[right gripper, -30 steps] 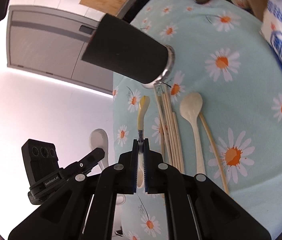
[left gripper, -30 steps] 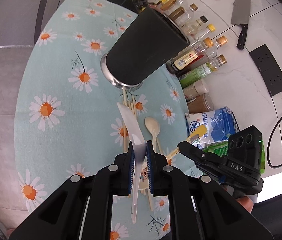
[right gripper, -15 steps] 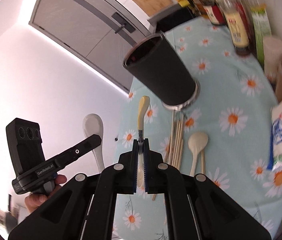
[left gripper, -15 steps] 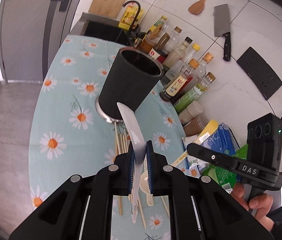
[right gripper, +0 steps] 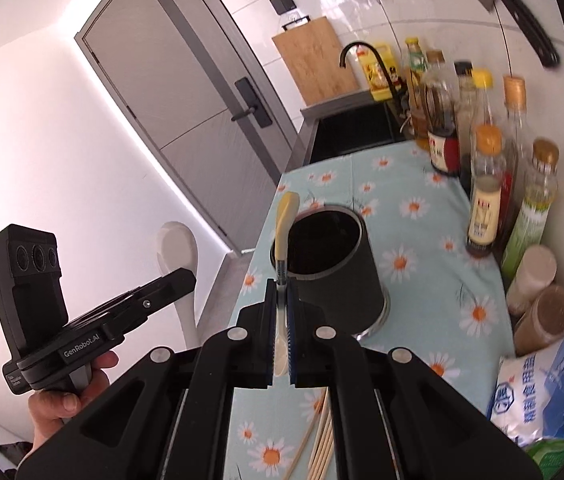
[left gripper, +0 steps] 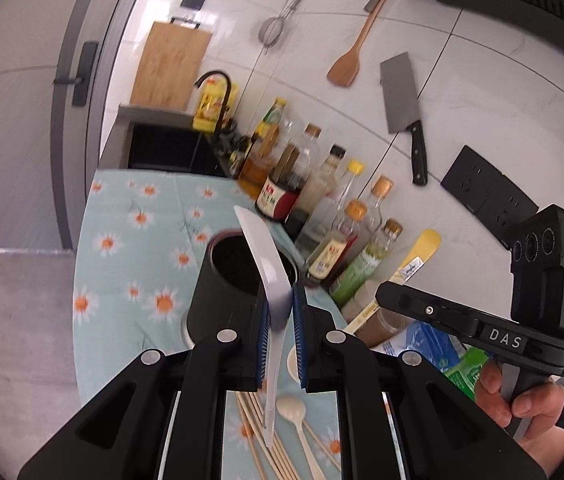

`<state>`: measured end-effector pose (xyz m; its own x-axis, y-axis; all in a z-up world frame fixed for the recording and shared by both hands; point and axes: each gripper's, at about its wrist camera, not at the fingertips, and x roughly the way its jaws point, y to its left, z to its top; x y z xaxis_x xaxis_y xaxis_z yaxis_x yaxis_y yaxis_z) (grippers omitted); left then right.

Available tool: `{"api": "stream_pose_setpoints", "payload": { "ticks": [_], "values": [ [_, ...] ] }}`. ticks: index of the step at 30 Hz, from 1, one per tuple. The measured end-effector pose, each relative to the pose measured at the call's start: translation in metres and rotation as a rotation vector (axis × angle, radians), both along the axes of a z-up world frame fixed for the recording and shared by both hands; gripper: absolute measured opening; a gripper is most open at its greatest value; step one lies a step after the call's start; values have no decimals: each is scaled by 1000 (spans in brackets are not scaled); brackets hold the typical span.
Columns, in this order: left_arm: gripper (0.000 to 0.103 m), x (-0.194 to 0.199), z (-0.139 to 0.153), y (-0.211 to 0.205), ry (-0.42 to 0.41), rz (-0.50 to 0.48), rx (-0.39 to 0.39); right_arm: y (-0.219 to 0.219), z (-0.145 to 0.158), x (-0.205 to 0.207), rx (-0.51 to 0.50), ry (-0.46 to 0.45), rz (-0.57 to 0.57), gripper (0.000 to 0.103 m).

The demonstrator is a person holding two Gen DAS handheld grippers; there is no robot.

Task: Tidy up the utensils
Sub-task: 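Lift both spoons and carry them over the black utensil holder, then lower both spoons into the black holder and open both tools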

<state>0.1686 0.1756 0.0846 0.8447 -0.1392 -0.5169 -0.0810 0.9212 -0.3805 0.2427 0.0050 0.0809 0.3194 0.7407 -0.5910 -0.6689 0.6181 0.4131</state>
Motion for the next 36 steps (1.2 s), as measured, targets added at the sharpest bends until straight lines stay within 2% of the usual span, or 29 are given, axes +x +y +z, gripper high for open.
{"api": "stream_pose_setpoints", "payload": {
  "ticks": [8, 18, 26, 36],
  "values": [
    [10, 31, 19, 18, -142, -4, 48, 30, 25, 18, -27, -85, -54, 6],
    [10, 66, 14, 32, -226, 2, 41, 52, 26, 48, -54, -98, -99, 6],
    [10, 93, -7, 32, -215, -7, 37, 63, 7, 67, -96, -74, -104, 6],
    [11, 106, -36, 25, -146, -26, 51, 73, -20, 76, -135, -40, -83, 6]
  ]
}}
